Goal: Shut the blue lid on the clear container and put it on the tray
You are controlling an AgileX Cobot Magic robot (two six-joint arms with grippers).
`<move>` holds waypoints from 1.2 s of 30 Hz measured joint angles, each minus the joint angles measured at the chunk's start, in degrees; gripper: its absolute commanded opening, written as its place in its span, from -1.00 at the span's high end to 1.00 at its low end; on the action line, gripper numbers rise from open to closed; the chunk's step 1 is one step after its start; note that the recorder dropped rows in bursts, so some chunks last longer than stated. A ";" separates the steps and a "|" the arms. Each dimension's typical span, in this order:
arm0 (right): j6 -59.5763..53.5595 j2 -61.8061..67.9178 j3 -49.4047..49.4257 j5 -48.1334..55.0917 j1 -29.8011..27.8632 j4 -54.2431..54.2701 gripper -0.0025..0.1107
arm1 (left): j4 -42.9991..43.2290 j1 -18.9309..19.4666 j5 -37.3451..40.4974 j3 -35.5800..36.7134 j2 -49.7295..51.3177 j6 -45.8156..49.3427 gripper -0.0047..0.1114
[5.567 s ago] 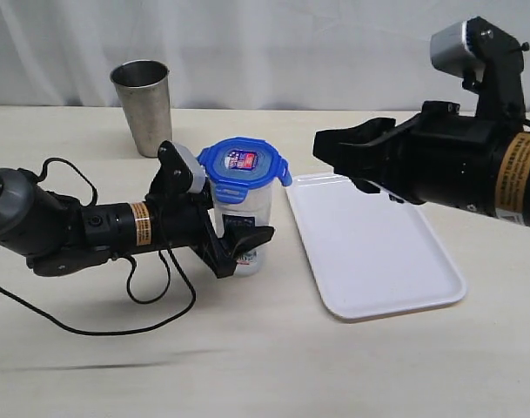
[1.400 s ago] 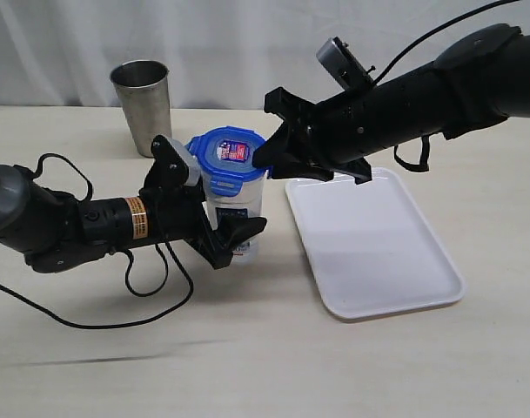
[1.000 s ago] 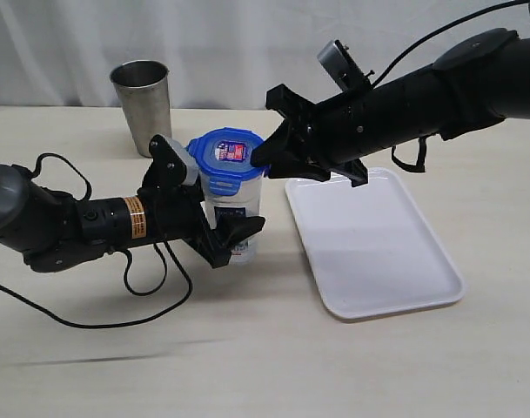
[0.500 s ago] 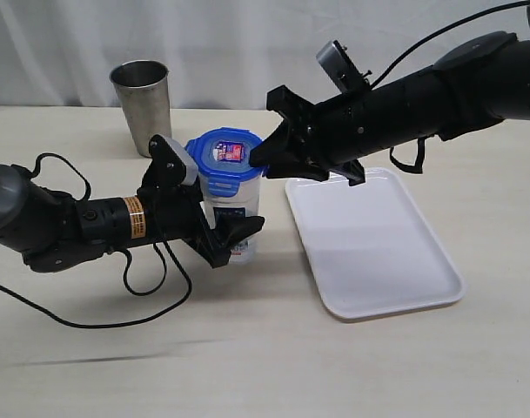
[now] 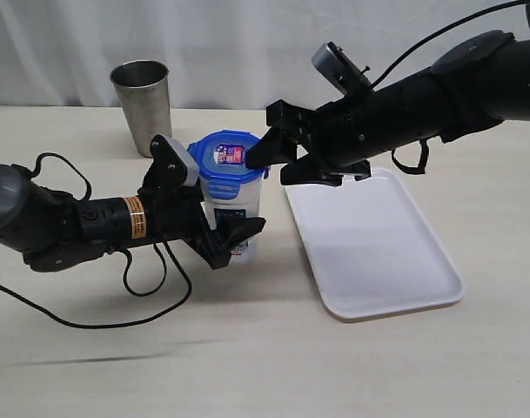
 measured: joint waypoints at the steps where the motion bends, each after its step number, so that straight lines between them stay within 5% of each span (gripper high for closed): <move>1: -0.10 -0.37 0.00 -0.32 0.00 -0.55 -0.13 | 0.00 0.00 0.00 0.00 0.00 0.00 0.92; 14: -7.06 -6.25 0.69 -2.09 -0.47 -5.03 -0.12 | 0.37 0.00 -0.21 0.00 0.00 0.82 0.92; 20: -16.70 -10.43 0.69 -2.46 -0.51 -5.03 0.18 | 0.37 0.00 -0.21 0.00 0.00 0.82 0.92; 25: -29.06 -14.70 0.69 -3.39 4.13 -8.07 0.19 | 0.37 0.00 -0.21 0.00 0.00 0.82 0.92; 29: -29.34 -16.33 0.69 -8.08 12.10 -22.34 0.19 | 0.37 0.00 -0.21 0.00 0.00 0.71 0.92; 36: -12.29 -14.50 0.69 -12.28 20.59 -52.27 0.19 | 0.37 0.00 -0.11 0.00 0.00 0.71 0.92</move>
